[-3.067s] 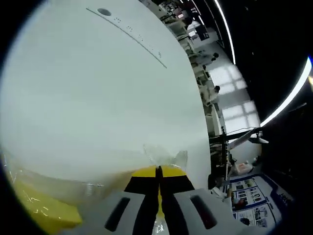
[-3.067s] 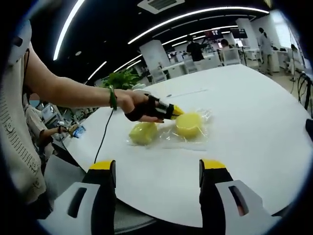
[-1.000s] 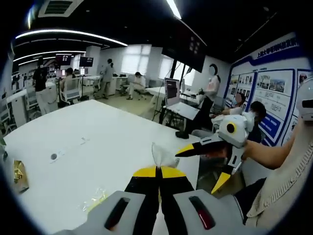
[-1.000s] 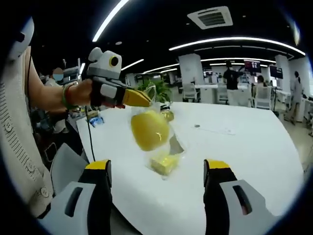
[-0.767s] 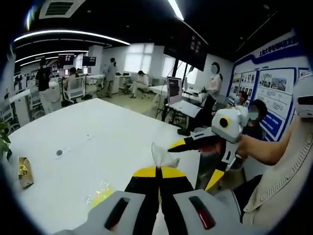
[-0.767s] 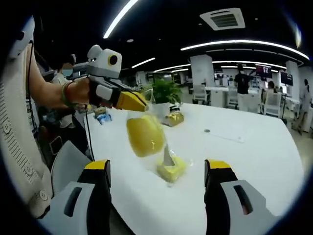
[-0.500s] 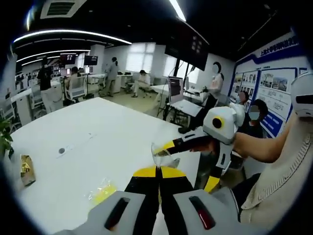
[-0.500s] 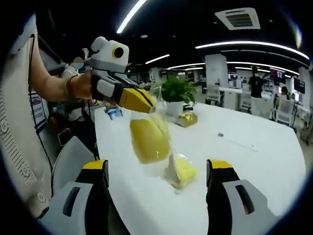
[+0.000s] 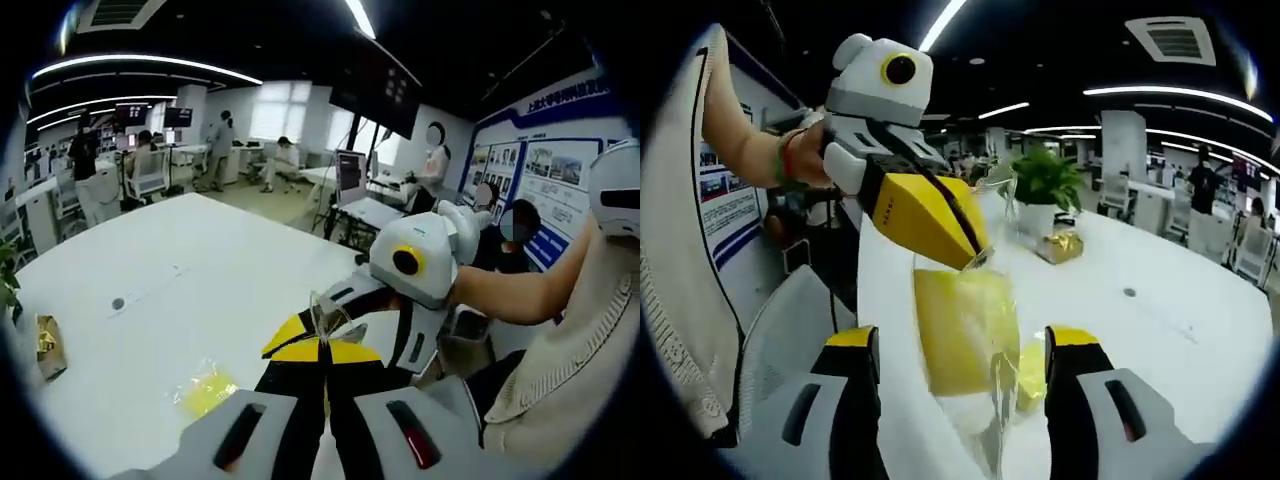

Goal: Compare the silicone blocks by pressing each to a similar depth, holding the contact briefly, and releasing to observe deformation and rebound differences across the visible hardness samples.

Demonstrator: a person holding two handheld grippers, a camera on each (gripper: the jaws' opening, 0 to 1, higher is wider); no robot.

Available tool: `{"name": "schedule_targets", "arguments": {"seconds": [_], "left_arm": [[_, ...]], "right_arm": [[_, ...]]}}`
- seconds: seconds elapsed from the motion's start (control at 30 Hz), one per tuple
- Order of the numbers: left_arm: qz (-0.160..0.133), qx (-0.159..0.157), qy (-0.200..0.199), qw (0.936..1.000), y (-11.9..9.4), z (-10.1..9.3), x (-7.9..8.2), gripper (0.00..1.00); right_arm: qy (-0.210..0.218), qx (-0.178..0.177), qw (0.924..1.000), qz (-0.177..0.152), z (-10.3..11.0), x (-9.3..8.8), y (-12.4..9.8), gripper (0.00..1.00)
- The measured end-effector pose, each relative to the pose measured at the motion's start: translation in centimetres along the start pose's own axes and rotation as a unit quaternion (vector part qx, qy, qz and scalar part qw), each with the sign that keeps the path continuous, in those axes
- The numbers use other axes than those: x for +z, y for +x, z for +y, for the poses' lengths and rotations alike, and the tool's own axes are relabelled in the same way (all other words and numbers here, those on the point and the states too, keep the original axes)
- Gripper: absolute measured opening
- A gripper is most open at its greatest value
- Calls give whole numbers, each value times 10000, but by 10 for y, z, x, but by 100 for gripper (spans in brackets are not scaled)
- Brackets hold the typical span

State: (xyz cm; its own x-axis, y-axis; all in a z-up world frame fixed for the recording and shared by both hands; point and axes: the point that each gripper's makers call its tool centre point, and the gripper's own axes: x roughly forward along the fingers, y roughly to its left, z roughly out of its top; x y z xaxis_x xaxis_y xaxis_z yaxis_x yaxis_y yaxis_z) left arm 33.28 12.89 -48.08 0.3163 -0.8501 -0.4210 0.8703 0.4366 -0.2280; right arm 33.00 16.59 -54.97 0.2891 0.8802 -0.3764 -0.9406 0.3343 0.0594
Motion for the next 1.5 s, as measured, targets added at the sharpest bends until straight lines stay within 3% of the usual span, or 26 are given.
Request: {"name": "schedule_targets", "arguments": {"seconds": [0.23,0.43,0.57,0.73,0.87,1.5], "left_arm": [[2,-91,12,10000,-1,-2,1,0],[82,-215,109,9997,-1,-4,-4,0],[85,-312,281,9991,-2,-7,-4,0],[92,-321,475,9983,-3,-9,-3,0],[132,-341,637,9973,-4,-11,-5,0],[224,-341,782,9961,-9,-11,-10,0]], "right_arm": [[-149,77,9999,-23,3,-3,6,39],[-353,-129,9992,-123,1,-2,7,32],[-583,-444,9971,-206,-3,0,5,27],[-476,-501,9976,-94,-4,-2,5,20],[-659,-552,9963,22,-2,-4,5,16],[-810,-627,9945,220,2,-7,7,12]]}}
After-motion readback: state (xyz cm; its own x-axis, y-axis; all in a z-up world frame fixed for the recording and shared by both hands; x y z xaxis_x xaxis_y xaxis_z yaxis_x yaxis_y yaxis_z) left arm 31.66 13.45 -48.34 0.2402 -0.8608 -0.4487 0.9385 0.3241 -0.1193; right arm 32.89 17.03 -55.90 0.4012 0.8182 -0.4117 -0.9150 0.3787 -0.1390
